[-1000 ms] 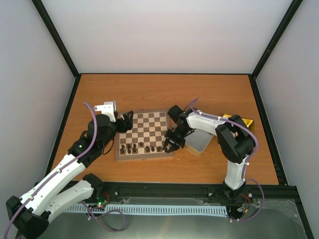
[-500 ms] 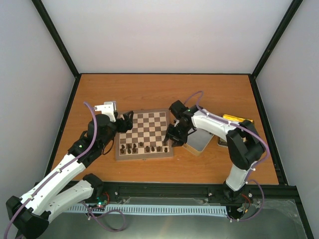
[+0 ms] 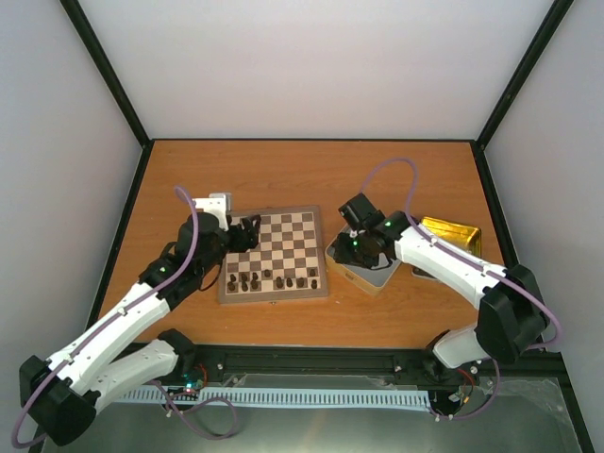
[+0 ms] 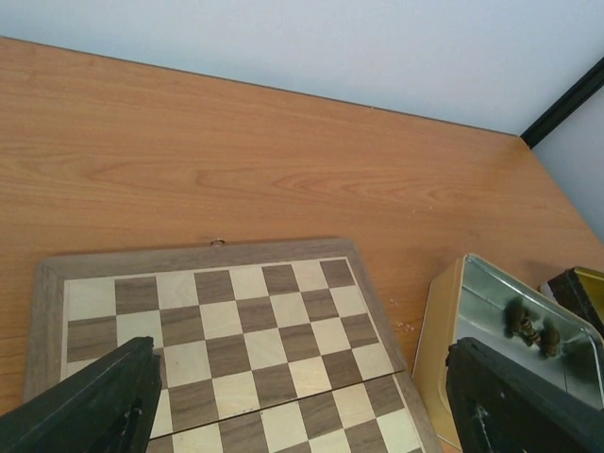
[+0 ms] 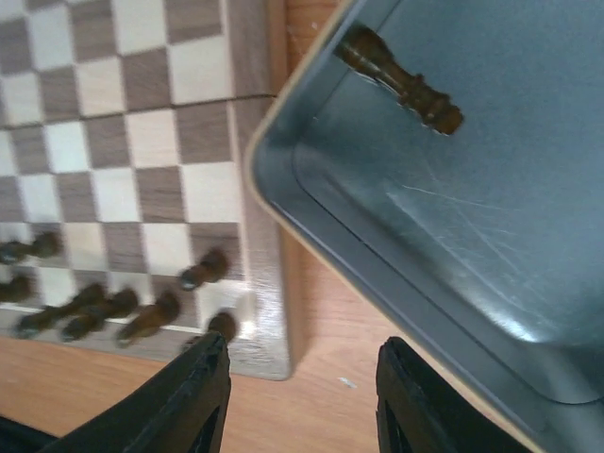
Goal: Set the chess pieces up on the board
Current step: Adjust the chess piece on the chessboard.
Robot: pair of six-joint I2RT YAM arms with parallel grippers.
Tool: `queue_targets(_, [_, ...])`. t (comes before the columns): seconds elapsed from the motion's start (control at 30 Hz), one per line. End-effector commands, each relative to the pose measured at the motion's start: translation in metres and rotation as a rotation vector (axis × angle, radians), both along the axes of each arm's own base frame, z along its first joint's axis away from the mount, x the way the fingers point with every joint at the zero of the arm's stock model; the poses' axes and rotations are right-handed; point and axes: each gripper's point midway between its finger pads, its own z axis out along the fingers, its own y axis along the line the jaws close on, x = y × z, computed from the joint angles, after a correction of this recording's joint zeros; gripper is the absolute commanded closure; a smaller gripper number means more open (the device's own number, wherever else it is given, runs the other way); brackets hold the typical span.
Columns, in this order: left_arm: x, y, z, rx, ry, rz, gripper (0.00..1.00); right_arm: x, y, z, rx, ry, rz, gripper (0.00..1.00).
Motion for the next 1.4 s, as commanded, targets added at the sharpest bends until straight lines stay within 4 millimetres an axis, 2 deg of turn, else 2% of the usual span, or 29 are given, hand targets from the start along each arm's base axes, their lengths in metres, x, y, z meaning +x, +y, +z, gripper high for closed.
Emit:
queue_targets(0.0, [0.004, -0.008, 0.016, -0.009, -0.013, -0.039, 0.16, 0.004, 0.003, -0.01, -0.062, -0.103, 0.122, 0.57])
queue_targets(0.1, [0.006, -0.01, 0.015, -0.005, -0.006, -0.04, 0.16, -0.003, 0.023, -0.003, -0.077, -0.164, 0.227, 0.57])
queue_targets(0.23, [0.01, -0.013, 0.015, -0.006, 0.004, -0.038, 0.16, -0.003, 0.021, -0.014, -0.138, -0.159, 0.233, 0.59])
queue_targets(0.3, [0.012, -0.014, 0.016, -0.005, 0.009, -0.038, 0.16, -0.007, 0.026, -0.019, -0.132, -0.155, 0.281, 0.6])
queue_targets(0.4, [0.013, -0.014, 0.015, 0.0, 0.012, -0.035, 0.16, -0.03, 0.058, -0.018, -0.05, -0.167, 0.448, 0.59])
queue_targets(0.5, [0.015, -0.015, 0.016, 0.001, 0.014, -0.032, 0.16, -0.044, 0.076, -0.023, -0.012, -0.168, 0.529, 0.56])
queue_targets(0.7, [0.017, -0.016, 0.015, -0.004, 0.023, -0.027, 0.16, -0.044, 0.075, -0.045, -0.093, -0.133, 0.512, 0.57])
queue_targets(0.9, [0.017, -0.015, 0.015, 0.006, 0.024, -0.024, 0.16, -0.041, 0.071, -0.058, -0.16, -0.115, 0.491, 0.6])
queue_targets(1.03, [0.018, -0.015, 0.015, 0.008, 0.022, -0.026, 0.16, -0.042, 0.077, -0.06, -0.15, -0.11, 0.501, 0.64])
queue_targets(1.2, [0.017, -0.015, 0.016, 0.012, 0.02, -0.025, 0.16, -0.036, 0.075, -0.062, -0.18, -0.116, 0.467, 0.74])
queue_targets(1.37, [0.017, -0.014, 0.015, 0.018, 0.019, -0.025, 0.17, -0.032, 0.072, -0.062, -0.2, -0.121, 0.444, 0.79])
